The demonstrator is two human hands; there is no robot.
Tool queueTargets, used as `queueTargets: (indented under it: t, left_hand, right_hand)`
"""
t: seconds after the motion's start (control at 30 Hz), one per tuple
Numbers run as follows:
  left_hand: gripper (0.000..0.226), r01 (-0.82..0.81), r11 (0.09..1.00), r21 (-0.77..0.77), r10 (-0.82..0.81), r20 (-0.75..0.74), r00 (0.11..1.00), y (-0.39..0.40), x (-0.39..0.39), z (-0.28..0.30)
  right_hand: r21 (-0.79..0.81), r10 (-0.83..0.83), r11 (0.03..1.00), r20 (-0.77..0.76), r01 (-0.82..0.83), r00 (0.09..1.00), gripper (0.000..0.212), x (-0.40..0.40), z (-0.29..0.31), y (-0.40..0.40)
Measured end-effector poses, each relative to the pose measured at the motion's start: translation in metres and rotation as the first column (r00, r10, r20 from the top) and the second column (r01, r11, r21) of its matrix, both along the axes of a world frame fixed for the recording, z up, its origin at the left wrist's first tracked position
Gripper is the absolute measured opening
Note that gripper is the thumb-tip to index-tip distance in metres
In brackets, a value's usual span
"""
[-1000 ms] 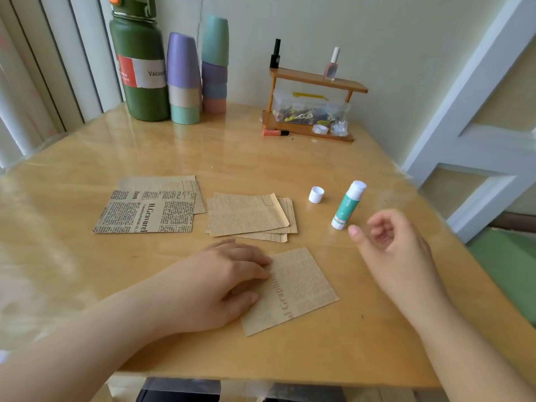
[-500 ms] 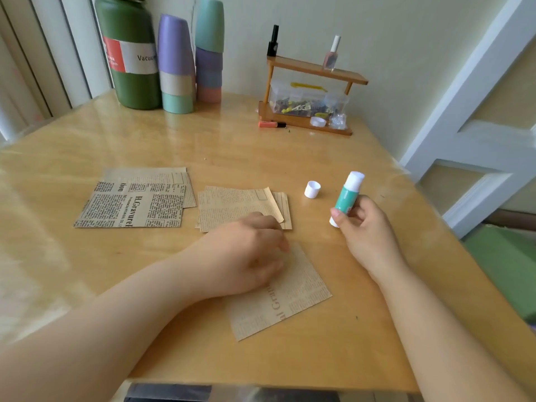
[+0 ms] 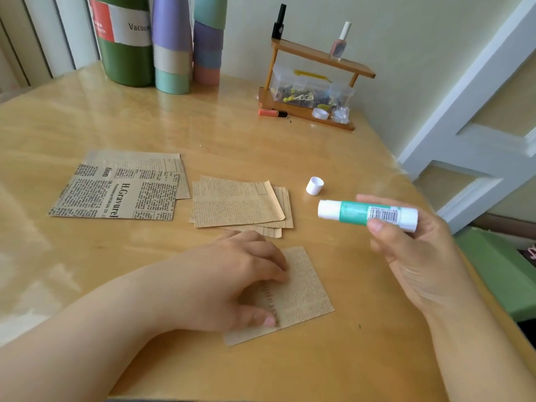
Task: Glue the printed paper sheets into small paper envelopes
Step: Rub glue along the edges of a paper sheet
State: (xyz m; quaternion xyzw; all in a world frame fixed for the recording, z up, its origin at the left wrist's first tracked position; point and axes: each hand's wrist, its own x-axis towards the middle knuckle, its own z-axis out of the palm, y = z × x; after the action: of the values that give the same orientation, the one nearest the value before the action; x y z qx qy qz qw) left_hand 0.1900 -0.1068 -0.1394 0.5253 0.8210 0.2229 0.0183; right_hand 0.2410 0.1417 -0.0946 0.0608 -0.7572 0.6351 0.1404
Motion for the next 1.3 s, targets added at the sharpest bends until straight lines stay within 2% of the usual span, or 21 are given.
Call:
queueTargets:
  t: [0.07, 0.2, 0.33, 0.4, 0.5, 0.7, 1.13, 1.3]
  left_hand:
    - [0.058, 0.01, 1.0, -0.004, -0.009, 0.026, 1.0, 0.0, 0.0, 0.0]
    - [0.055, 0.02, 1.0, 0.016, -0.021, 0.041, 0.999, 0.0, -0.001, 0.001]
    - [0.06, 0.023, 1.0, 0.012, -0.023, 0.064, 0.998, 0.0, -0.002, 0.0]
    - [0.062, 0.018, 1.0, 0.01, -0.018, 0.074, 0.997, 0.0, -0.002, -0.001]
    - [0.064, 0.008, 1.0, 0.013, -0.009, 0.086, 0.996, 0.0, -0.002, -0.001]
    - [0.066, -0.003, 1.0, 0.008, 0.002, 0.085, 0.996, 0.001, -0.001, 0.0]
    - [0.06, 0.001, 1.0, -0.012, 0.001, 0.097, 0.995, 0.003, 0.0, 0.004]
    - [0.063, -0.004, 1.0, -0.016, 0.005, 0.099, 0.995, 0.003, 0.0, 0.004]
  right_hand:
    - [0.156, -0.038, 0.987, -0.02, 0.041, 0.999, 0.026, 0.005, 0.003, -0.003]
    - [0.444, -0.171, 0.877, -0.066, 0.182, 0.983, 0.025, 0.012, 0.001, -0.013]
    - [0.559, -0.223, 0.798, -0.072, 0.225, 0.972, 0.013, 0.013, -0.005, -0.022]
    - [0.588, -0.207, 0.78, -0.08, 0.214, 0.975, 0.007, 0.011, -0.007, -0.025]
    - [0.611, -0.131, 0.778, -0.073, 0.148, 0.989, 0.013, 0.009, -0.008, -0.028]
    - [0.646, -0.045, 0.757, -0.104, 0.102, 0.994, 0.011, 0.007, -0.006, -0.031]
    - [0.628, -0.017, 0.77, -0.159, 0.114, 0.987, 0.005, -0.006, -0.012, -0.033]
    - [0.619, -0.011, 0.781, -0.128, 0.089, 0.992, 0.013, 0.01, -0.012, -0.025]
